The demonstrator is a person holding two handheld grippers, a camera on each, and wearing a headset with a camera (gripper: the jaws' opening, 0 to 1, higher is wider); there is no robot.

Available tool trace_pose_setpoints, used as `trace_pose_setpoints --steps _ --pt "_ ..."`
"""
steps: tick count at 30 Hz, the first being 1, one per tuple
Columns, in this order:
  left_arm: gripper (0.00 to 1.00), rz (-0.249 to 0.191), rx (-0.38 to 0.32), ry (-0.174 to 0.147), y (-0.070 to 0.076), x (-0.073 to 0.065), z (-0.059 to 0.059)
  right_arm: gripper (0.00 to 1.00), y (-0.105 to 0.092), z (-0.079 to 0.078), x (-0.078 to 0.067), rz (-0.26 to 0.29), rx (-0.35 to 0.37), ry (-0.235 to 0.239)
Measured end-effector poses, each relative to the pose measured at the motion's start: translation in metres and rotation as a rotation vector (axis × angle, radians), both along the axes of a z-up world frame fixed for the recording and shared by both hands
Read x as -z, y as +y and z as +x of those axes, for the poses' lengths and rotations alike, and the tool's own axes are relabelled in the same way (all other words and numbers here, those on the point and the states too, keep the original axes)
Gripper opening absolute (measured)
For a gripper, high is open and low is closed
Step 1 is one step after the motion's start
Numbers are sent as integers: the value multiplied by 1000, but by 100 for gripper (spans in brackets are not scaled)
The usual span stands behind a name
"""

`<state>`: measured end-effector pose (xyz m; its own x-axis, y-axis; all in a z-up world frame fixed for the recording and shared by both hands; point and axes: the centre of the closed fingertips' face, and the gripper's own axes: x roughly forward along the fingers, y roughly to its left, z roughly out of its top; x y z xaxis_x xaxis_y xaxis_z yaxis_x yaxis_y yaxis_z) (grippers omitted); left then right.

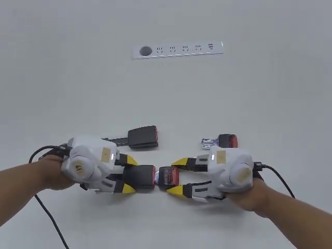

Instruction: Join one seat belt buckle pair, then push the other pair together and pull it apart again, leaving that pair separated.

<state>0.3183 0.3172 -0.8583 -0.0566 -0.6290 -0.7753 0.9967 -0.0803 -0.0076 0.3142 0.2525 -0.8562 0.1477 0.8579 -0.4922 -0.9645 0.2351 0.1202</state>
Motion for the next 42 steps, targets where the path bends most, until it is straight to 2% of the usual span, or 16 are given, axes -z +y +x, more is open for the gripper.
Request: trace_pose_setpoints --steps 3,9,11,16,39,42 --pt "33 -17 -1 1 2 0 0 34 0 0 0 21 14 14" --pt "33 -46 -4 15 2 0 -1 33 0 -1 -1 31 4 8" --pt "33 -51 3 17 2 0 -2 33 0 -2 0 24 -8 -9" --pt "32 -63 8 22 2 -1 -2 33 -1 -2 -1 34 -4 -1" --pt "32 -63 7 34 1 -4 -4 33 0 -2 -1 36 -5 1" --pt "33 -49 7 32 0 -4 -4 34 1 -2 0 2 -15 -16"
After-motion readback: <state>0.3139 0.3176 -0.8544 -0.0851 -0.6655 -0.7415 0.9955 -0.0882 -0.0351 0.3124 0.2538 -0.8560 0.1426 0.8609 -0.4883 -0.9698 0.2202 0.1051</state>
